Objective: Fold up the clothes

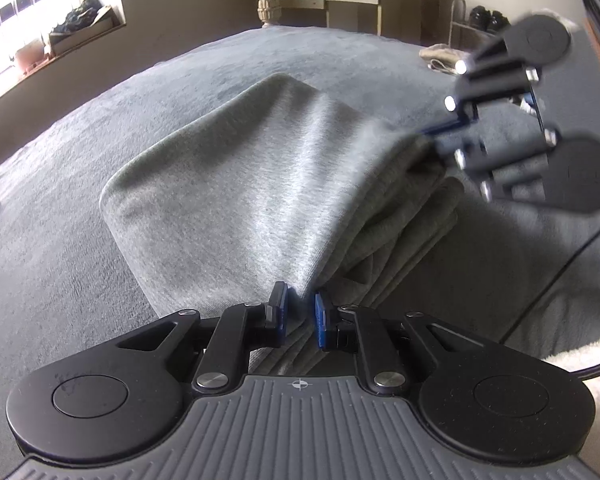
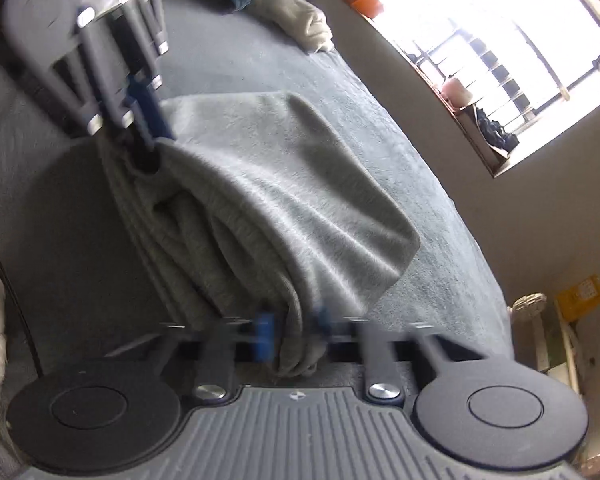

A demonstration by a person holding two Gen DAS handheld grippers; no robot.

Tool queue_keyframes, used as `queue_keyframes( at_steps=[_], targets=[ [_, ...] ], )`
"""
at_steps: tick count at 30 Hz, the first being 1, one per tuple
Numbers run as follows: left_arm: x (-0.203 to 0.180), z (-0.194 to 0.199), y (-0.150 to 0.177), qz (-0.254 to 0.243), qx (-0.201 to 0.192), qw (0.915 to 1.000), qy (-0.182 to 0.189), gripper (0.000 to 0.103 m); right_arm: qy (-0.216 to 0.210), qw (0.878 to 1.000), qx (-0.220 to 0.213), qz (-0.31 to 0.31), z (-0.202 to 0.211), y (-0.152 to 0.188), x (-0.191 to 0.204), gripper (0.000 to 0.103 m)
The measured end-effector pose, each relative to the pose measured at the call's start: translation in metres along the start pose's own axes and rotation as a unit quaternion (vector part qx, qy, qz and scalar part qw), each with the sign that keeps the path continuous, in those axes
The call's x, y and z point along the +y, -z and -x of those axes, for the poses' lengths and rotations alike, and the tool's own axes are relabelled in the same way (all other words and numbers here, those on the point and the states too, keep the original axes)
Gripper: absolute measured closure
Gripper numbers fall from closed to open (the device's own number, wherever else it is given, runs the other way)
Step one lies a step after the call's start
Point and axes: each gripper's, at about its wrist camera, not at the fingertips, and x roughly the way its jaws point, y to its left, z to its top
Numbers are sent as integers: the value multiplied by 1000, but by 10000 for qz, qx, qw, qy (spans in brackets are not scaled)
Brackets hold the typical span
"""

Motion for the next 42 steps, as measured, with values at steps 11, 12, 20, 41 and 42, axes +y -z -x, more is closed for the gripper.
queue_keyframes(
  at_steps=[11,12,20,41,42],
  targets=[
    [-12,-5,7,-616,5,9981,-14,91,-161,9981,462,376,-19,26,25,92],
    [-10,-6,7,-596,7,9982,-8,91,-161,9982,466,328,-17,23,22,90],
    [-6,-4,6,-510,-50,9987,52,91,-960,9791,73,-1791,18,2,-51,83],
    [32,41,9,712,-202,9973,0,82,-1738,8934,877,-4050,-55,2,-59,87],
    [40,46,9,1028,-286,9943,34,82,-1732,8923,877,-4076,-54,2,-60,86]
  ],
)
